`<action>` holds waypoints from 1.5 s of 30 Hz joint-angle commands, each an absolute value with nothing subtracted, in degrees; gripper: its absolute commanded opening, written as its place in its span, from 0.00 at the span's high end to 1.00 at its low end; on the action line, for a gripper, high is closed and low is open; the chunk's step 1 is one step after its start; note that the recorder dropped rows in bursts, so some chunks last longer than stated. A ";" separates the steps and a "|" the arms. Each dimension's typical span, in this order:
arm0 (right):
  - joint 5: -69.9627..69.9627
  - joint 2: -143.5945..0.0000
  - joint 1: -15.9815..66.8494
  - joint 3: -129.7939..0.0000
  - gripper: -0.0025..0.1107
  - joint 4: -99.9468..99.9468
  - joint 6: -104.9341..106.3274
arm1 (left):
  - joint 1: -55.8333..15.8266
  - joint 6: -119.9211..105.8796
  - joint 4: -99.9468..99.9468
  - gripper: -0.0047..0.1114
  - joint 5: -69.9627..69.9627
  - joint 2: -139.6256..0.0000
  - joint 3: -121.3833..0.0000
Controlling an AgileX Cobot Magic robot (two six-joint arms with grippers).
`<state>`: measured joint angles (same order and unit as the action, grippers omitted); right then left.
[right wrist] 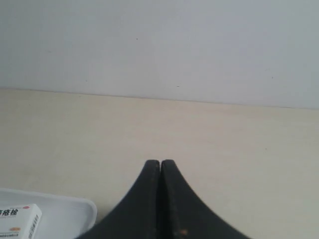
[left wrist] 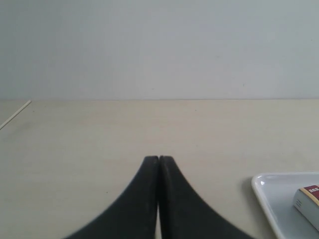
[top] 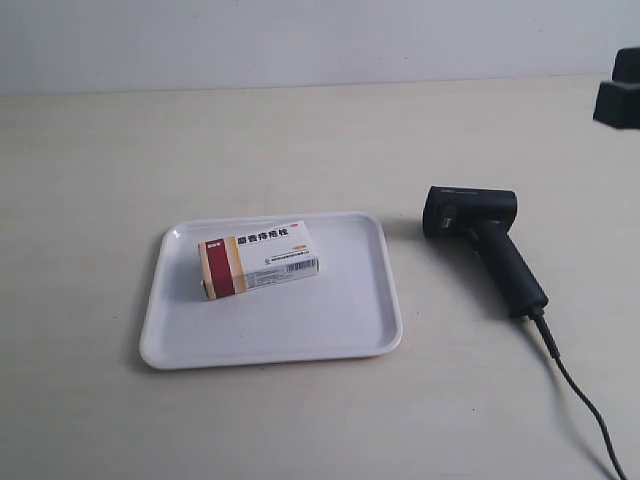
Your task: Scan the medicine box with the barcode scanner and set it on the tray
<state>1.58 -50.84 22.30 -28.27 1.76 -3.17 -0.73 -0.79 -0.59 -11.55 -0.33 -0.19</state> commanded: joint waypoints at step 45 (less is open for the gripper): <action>3.71 -8.21 5.83 0.00 0.98 2.92 -2.96 | -0.51 -1.09 0.00 0.94 -11.68 0.00 0.00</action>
